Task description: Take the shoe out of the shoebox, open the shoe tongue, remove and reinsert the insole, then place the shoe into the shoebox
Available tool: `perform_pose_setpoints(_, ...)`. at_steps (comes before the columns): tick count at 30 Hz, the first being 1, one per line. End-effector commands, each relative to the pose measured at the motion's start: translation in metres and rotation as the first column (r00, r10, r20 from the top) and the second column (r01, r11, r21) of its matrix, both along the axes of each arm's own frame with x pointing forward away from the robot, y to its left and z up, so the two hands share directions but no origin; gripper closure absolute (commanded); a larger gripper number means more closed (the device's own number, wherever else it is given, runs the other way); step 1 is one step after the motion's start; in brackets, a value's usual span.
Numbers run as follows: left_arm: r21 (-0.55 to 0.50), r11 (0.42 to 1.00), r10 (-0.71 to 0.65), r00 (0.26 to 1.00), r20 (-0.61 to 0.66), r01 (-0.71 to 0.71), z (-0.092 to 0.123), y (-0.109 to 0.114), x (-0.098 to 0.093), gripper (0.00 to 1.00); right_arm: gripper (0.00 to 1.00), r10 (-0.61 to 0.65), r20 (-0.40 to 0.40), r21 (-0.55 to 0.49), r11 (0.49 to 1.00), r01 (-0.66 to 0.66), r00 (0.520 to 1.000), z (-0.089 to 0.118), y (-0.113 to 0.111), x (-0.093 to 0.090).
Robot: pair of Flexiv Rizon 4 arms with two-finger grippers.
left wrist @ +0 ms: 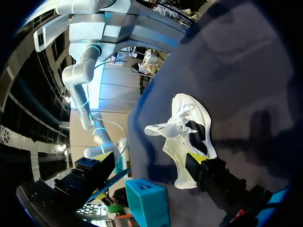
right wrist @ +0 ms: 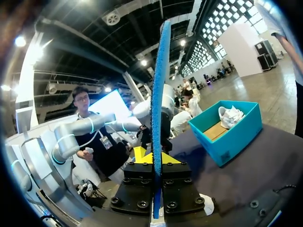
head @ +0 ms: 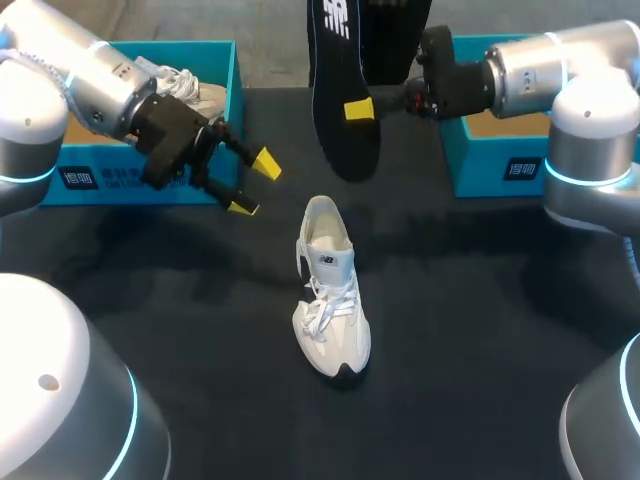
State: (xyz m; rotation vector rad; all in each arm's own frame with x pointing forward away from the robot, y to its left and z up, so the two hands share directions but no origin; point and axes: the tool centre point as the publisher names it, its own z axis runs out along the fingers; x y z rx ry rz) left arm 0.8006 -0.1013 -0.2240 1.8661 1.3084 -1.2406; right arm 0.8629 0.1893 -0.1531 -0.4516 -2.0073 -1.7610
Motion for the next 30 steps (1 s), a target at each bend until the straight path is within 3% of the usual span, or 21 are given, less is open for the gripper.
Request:
perform_pose_setpoints(1,0.004,1.000,0.002,1.000,-0.005,-0.002,-0.008,0.005,0.001,0.00,1.00,0.001,0.003,0.007,1.000,-0.002,1.000,-0.012,0.008,0.005)
perform_pose_setpoints(14,0.048,0.997,0.054,0.998,-0.027,-0.052,-0.040,0.005,0.009,0.00,1.00,0.014,0.014,0.045,0.999,-0.015,1.000,-0.047,0.019,0.008)
perform_pose_setpoints(23,0.065,0.995,0.079,0.995,-0.062,-0.075,-0.049,-0.003,0.022,0.00,1.00,0.009,0.005,0.046,0.999,-0.009,1.000,-0.068,0.022,0.015)
perform_pose_setpoints(30,0.090,0.987,0.144,0.985,-0.097,-0.136,-0.052,0.004,0.036,0.00,1.00,-0.009,0.004,0.038,0.999,0.009,1.000,-0.078,0.024,0.020)
